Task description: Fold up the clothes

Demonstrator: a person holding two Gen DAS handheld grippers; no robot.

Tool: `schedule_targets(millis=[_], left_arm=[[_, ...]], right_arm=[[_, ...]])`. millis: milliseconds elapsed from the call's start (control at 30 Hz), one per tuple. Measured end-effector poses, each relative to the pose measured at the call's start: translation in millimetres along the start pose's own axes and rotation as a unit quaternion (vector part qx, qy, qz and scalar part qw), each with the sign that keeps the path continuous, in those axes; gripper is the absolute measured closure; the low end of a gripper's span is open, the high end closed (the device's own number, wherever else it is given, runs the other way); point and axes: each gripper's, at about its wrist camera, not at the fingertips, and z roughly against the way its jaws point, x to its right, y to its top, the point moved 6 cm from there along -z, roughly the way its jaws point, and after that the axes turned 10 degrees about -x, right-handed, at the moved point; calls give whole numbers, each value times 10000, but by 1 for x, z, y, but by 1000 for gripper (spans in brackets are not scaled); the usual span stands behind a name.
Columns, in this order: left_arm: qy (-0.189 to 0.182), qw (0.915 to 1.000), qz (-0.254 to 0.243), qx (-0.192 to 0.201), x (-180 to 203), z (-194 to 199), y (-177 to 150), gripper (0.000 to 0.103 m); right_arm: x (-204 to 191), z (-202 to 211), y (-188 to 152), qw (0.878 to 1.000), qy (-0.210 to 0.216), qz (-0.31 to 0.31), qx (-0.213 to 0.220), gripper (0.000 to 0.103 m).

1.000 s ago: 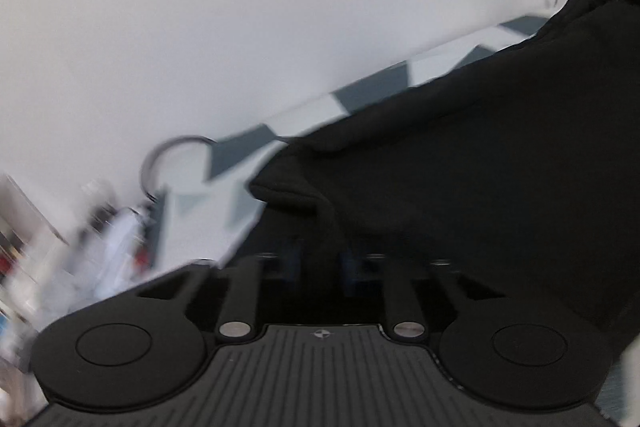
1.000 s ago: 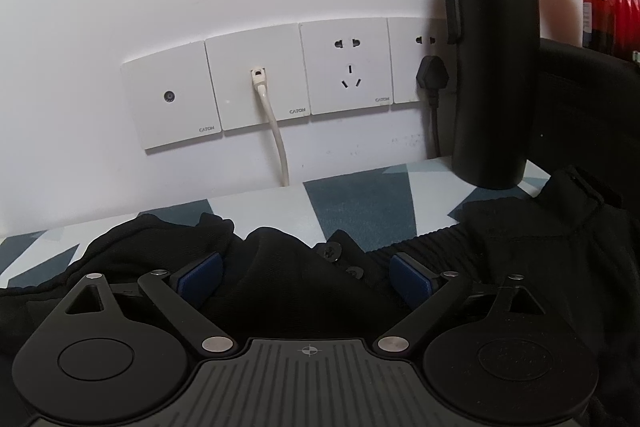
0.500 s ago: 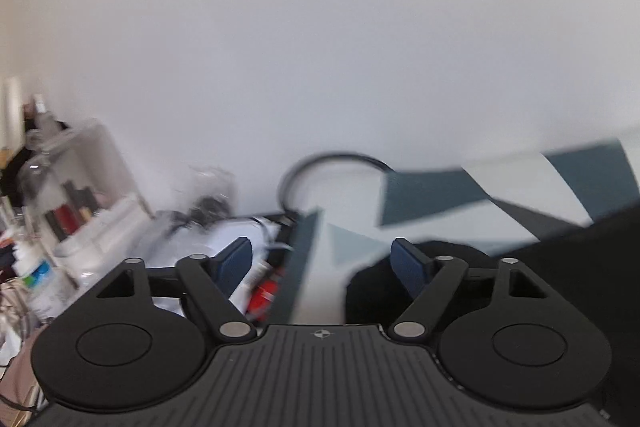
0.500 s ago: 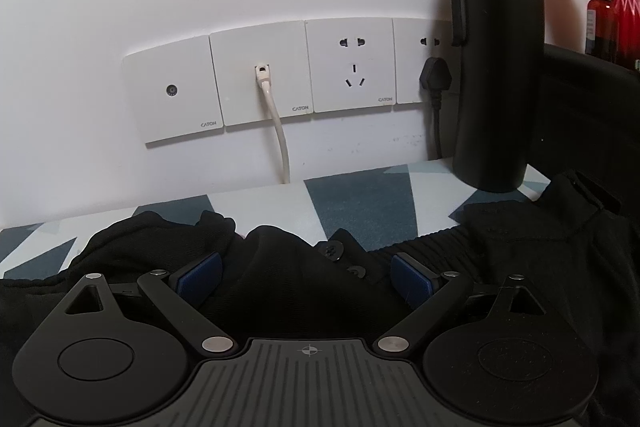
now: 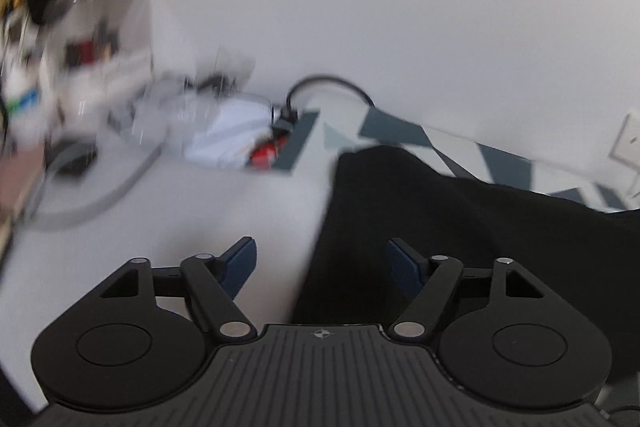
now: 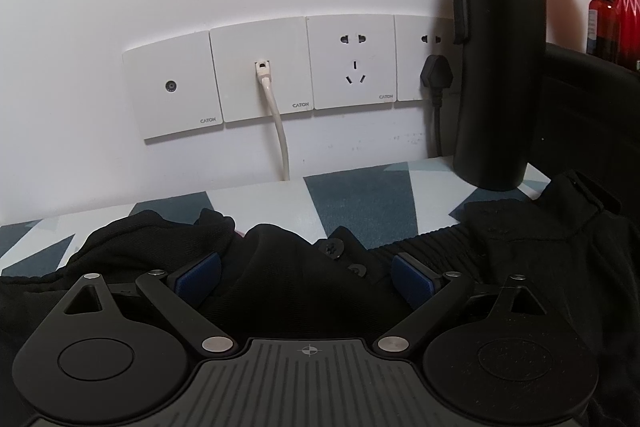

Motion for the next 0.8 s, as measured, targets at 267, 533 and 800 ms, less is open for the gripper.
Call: schedule_targets(millis=[267, 533, 800], left_arm=[[-729, 9835, 1619, -332, -27, -9, -33, 34], [-915, 9735, 2097, -2, -21, -34, -32, 36], [-1123, 9669, 2156, 776, -13, -19, -24, 93]], right_arm=[[6, 2, -1, 9998, 127, -163, 1, 8], [5, 1, 0, 9999, 83, -114, -24, 7], [5, 2, 2, 9999, 80, -113, -47, 6]])
